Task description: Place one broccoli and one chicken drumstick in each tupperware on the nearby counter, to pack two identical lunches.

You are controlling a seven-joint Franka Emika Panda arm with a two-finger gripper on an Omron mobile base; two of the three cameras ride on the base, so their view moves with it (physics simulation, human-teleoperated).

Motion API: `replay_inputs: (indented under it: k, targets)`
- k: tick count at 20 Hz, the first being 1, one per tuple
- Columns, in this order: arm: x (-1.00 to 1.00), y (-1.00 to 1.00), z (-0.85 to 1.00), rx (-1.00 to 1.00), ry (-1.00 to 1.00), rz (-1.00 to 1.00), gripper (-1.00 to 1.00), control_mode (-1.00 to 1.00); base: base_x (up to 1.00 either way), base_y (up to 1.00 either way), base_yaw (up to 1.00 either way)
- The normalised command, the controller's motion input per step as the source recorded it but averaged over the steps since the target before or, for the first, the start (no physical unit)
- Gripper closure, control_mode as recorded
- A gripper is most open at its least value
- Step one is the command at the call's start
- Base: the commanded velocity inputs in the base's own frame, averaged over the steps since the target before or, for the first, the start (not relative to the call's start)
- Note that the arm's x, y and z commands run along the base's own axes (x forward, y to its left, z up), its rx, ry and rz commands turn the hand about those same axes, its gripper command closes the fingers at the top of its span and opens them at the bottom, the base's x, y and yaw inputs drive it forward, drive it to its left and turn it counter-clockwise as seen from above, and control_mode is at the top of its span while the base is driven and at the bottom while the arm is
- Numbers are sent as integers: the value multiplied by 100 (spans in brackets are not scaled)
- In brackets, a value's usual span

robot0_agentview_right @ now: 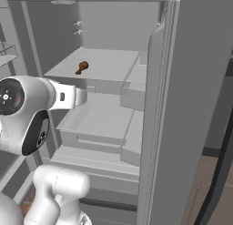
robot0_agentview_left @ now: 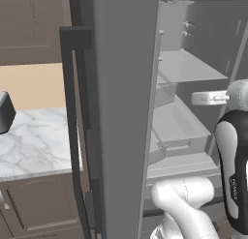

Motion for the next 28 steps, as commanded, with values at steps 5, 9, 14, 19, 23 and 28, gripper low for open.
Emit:
replay_inputs:
  k: [5, 9, 14, 19, 23, 28]
  targets:
    - [24, 17, 26, 1, 1, -1, -100, -100, 0, 0, 0]
    - [38, 0, 9, 0, 2, -4, -100, -100, 0, 0, 0]
    - [54, 0, 0, 0, 6, -3, -100, -100, 0, 0, 0]
    - [57, 1, 0, 1, 4, 0, -100, -100, 0, 0, 0]
    - [50, 0, 0, 1, 12, 0, -100, -100, 0, 0, 0]
    - [52, 9, -2, 0, 7, 0, -100, -100, 0, 0, 0]
